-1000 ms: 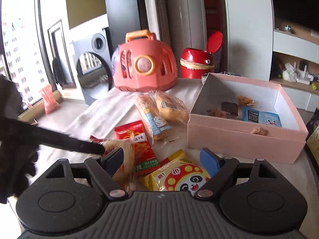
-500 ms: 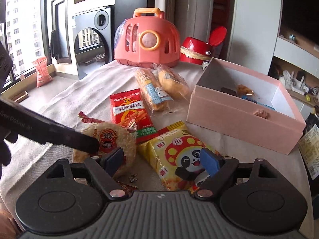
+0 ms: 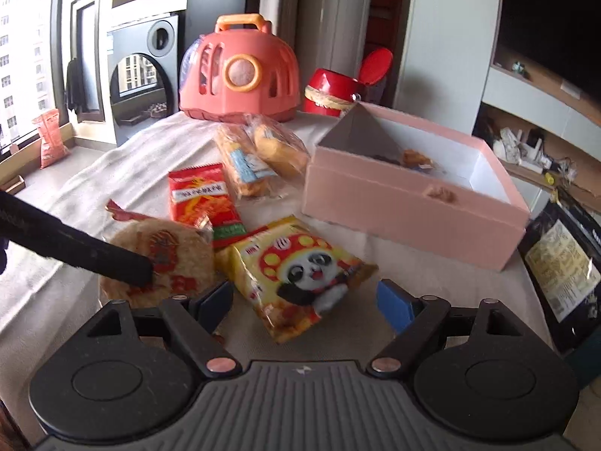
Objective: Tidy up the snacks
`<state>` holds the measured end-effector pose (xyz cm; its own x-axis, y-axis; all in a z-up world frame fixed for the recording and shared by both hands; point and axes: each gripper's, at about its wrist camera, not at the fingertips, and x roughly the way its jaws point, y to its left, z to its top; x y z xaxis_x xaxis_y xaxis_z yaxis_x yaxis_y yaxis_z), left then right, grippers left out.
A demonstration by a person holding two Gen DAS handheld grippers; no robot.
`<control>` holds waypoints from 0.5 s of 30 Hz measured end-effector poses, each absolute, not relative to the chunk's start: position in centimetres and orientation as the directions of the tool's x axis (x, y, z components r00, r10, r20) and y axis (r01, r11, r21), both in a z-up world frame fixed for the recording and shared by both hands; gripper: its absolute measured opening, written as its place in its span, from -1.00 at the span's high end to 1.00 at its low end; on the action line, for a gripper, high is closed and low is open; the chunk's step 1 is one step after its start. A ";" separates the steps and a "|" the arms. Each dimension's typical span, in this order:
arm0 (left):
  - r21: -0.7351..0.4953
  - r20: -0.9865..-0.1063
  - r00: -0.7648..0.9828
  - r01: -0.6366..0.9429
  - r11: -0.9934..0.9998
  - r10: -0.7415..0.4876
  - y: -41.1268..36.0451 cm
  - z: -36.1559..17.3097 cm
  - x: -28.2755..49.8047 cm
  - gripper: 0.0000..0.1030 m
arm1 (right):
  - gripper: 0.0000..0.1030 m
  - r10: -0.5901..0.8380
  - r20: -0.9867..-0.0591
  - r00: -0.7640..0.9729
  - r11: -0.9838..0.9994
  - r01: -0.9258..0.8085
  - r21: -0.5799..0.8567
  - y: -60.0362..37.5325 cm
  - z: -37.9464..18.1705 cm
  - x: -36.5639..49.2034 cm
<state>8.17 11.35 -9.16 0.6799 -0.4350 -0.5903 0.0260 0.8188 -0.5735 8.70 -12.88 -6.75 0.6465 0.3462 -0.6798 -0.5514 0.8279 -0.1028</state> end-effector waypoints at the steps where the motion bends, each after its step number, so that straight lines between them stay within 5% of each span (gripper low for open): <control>1: -0.572 -0.590 0.683 0.023 0.820 -0.431 11.1 -9.0 8.3 0.18 | -0.64 0.346 -0.689 0.637 0.831 -0.549 -0.090 -13.0 -7.0 8.8; 6: -0.594 -0.546 0.716 0.036 0.804 -0.435 10.5 -7.6 8.4 0.44 | -0.64 0.355 -0.691 0.630 0.831 -0.551 -0.076 -13.4 -7.1 8.4; 15: -0.513 -0.586 0.709 0.049 0.857 -0.392 9.0 -6.3 7.8 0.50 | -0.64 0.309 -0.620 0.721 0.836 -0.517 -0.184 -16.2 -4.7 6.7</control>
<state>7.77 9.04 -6.27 0.7092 -0.3916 -0.5863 0.0492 0.8570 -0.5129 6.69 -16.24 -4.72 0.7213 0.3092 -0.6198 -0.5169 0.8359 -0.1845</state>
